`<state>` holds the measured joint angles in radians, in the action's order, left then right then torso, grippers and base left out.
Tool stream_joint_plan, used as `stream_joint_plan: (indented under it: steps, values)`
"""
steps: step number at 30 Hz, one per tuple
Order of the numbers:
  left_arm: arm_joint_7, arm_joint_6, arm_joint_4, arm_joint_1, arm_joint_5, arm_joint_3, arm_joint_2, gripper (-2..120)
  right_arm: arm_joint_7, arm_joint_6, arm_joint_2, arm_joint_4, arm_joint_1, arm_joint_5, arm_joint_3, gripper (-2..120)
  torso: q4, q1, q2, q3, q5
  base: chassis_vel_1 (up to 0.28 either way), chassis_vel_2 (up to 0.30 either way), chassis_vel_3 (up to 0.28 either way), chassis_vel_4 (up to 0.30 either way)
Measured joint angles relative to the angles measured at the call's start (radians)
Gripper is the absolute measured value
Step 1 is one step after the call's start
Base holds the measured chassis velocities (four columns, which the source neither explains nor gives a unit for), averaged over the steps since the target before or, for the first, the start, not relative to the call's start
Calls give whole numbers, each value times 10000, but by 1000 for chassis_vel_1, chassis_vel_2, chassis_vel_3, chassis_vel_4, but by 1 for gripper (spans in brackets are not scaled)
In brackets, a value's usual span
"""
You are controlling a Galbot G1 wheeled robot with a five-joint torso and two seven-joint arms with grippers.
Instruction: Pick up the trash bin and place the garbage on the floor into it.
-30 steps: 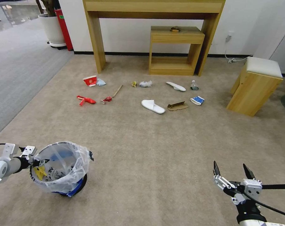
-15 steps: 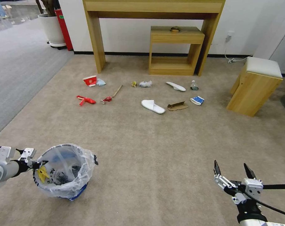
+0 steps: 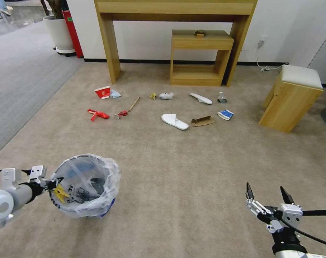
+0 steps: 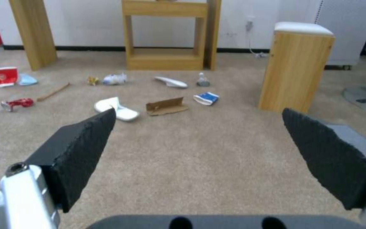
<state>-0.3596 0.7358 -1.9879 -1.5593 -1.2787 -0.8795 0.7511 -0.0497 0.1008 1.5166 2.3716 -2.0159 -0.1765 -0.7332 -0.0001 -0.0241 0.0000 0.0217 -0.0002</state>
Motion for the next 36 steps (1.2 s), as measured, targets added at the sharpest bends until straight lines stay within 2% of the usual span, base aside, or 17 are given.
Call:
stream_joint_plan:
  steps: [3,4,7,8,9,10,12,13,16,23,32,35,36]
  values:
    - [-1593,-2,-1308,-827,-1104,-328,893,0,4,91,28,-117,-3,-6,14,100,-4,0,0,0,1,0,0,0,0]
    - [-1593,-2,-1308,-827,-1104,-328,893,0,4,91,28,-117,-3,-6,14,100,-4,0,0,0,1,0,0,0,0]
    - [-3398,-4,-2641,-1656,-1948,-380,1934,0,16,152,50,-217,-11,-5,48,100,2,0,0,0,2,0,0,0,0]
    - [-3398,-4,-2641,-1656,-1948,-380,1934,0,16,152,50,-217,-11,-5,48,100,2,0,0,0,2,0,0,0,0]
    - [-4000,-3,-3029,-1887,-2191,-331,2324,0,23,164,51,-239,-12,-3,59,100,0,1,0,-1,1,0,0,0,0]
    - [-4351,-3,-3333,-2077,-2234,-276,2634,0,29,169,51,-254,-10,1,70,100,2,0,0,-1,0,0,0,0,0]
    - [-4797,-5,-3828,-2425,-2107,-180,3242,0,56,171,46,-264,-8,25,90,100,0,0,0,-1,2,0,0,0,0]
    - [-4797,-5,-3828,-2425,-2107,-180,3242,0,56,171,46,-264,-8,25,90,100,0,0,0,-1,2,0,0,0,0]
    - [-5330,-5,-4261,-2644,-2093,-80,3894,0,93,171,0,-248,-12,29,96,100,1,1,0,-1,1,0,0,0,0]
    - [-6026,-5,-4446,-2442,-2041,-32,4305,0,185,134,-39,-234,11,49,165,100,0,0,0,0,0,0,0,0,0]
    - [-6217,-173,-4605,-2000,-1783,-103,4735,0,400,30,-32,-188,31,63,190,100,-2,0,0,0,0,0,0,0,0]
    - [-6025,-236,-4607,-1955,-1675,-73,4840,0,403,-110,-32,-92,122,65,179,100,-1,0,0,0,-2,0,0,0,0]
    - [-5553,-406,-4534,-1919,-1380,-11,4893,0,403,-255,-44,19,213,68,159,100,0,1,0,0,-1,0,0,0,0]
